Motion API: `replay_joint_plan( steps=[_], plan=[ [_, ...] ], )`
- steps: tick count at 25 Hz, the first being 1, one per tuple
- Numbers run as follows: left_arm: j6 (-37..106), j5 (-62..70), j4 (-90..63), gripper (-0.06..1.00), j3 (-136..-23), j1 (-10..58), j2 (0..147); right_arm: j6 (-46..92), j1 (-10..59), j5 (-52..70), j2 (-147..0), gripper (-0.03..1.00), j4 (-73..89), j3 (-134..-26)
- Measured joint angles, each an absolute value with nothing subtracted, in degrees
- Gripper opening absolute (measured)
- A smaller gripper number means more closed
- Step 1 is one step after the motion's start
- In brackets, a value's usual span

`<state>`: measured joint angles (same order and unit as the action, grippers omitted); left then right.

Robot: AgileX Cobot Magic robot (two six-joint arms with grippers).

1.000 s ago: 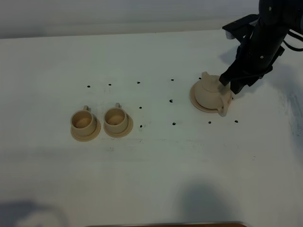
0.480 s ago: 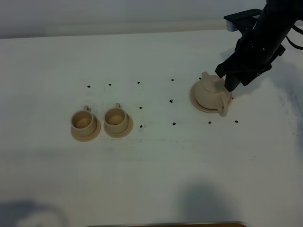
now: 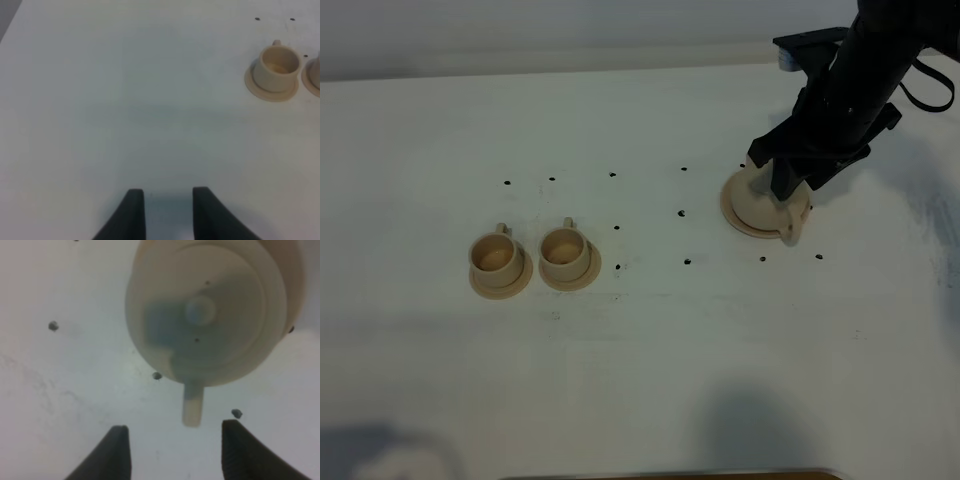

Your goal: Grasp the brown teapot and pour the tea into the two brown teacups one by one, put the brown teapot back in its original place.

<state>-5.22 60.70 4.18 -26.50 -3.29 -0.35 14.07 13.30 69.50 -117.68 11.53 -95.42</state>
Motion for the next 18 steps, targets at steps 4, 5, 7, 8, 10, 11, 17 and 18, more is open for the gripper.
replay_joint_plan(
  steps=[4,5,7,8,10,11,17,18],
  plan=[
    [-5.2,60.7,4.2,0.3,-26.5,-3.3,-0.3,13.9,13.9,66.5,-114.5,0.41,10.4,-88.1],
    [-5.2,60.7,4.2,0.3,-26.5,-3.3,-0.3,13.9,13.9,65.6,-113.6,0.41,9.8,-86.7],
    [-5.2,60.7,4.2,0.3,-26.5,-3.3,-0.3,13.9,13.9,64.6,-112.5,0.41,8.9,-85.3],
    [-5.2,60.7,4.2,0.3,-26.5,-3.3,-0.3,14.1,13.9,64.4,-112.3,0.41,8.9,-85.2],
    [-5.2,60.7,4.2,0.3,-26.5,-3.3,-0.3,14.1,13.9,64.1,-112.1,0.41,8.8,-85.1],
    [-5.2,60.7,4.2,0.3,-26.5,-3.3,-0.3,14.1,13.9,64.0,-112.1,0.41,8.8,-85.0],
    [-5.2,60.7,4.2,0.3,-26.5,-3.3,-0.3,14.2,13.9,62.6,-112.1,0.41,8.5,-85.0],
    [-5.2,60.7,4.2,0.3,-26.5,-3.3,-0.3,14.2,13.9,62.2,-112.1,0.41,8.2,-85.0]
  ],
)
